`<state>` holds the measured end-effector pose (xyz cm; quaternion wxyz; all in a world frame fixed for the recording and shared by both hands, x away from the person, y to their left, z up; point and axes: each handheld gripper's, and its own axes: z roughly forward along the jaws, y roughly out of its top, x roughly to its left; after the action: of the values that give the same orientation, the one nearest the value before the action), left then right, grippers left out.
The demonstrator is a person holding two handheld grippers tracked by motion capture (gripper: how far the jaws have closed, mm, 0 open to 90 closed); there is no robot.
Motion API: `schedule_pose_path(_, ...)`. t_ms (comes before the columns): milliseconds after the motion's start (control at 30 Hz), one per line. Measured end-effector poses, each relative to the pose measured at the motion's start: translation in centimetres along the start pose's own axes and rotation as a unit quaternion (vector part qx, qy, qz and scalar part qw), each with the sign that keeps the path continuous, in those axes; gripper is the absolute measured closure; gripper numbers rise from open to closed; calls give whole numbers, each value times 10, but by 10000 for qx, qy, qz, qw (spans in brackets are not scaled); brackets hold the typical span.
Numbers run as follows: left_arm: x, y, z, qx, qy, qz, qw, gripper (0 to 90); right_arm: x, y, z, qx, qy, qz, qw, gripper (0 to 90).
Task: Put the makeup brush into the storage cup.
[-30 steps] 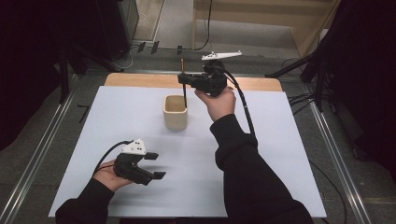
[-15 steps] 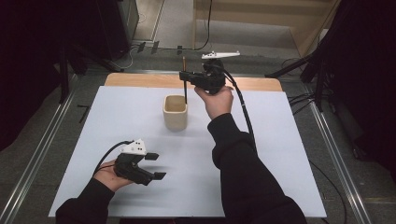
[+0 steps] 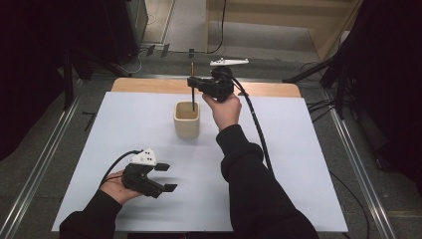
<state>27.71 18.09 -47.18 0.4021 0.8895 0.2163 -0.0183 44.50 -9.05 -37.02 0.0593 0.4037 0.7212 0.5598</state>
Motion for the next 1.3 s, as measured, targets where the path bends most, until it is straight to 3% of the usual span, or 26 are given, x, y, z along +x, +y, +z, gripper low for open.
schedule_pose_path(367, 1, 0, 0, 1, 3, 1, 10000, 237, 1, -14, 24, 156, 16, -65, 9999, 828)
schedule_pose_path(1300, 1, 0, 0, 14, -25, 1, 10000, 238, -3, -37, 36, 391, -54, -54, 9992, 827)
